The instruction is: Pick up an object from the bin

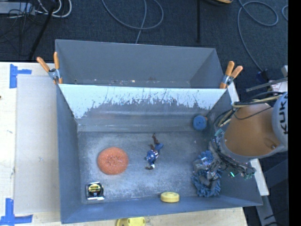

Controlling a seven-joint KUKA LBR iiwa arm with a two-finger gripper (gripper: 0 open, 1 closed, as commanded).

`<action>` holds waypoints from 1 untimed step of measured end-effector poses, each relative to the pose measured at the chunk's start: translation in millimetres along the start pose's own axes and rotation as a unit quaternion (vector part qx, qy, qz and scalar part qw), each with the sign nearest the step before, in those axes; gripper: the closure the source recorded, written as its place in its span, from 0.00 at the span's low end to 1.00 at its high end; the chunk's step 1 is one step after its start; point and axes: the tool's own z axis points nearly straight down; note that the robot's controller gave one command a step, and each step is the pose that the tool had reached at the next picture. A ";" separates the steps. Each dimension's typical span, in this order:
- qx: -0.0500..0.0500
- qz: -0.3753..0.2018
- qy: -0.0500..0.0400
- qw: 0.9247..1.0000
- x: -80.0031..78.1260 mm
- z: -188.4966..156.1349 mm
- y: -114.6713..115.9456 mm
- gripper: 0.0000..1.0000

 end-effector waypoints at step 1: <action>0.000 0.000 -0.001 1.000 -1.3 -0.3 0.3 0.00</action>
Offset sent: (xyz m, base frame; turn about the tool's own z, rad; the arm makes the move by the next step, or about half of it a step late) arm -0.0136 -0.0077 0.0010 -0.0945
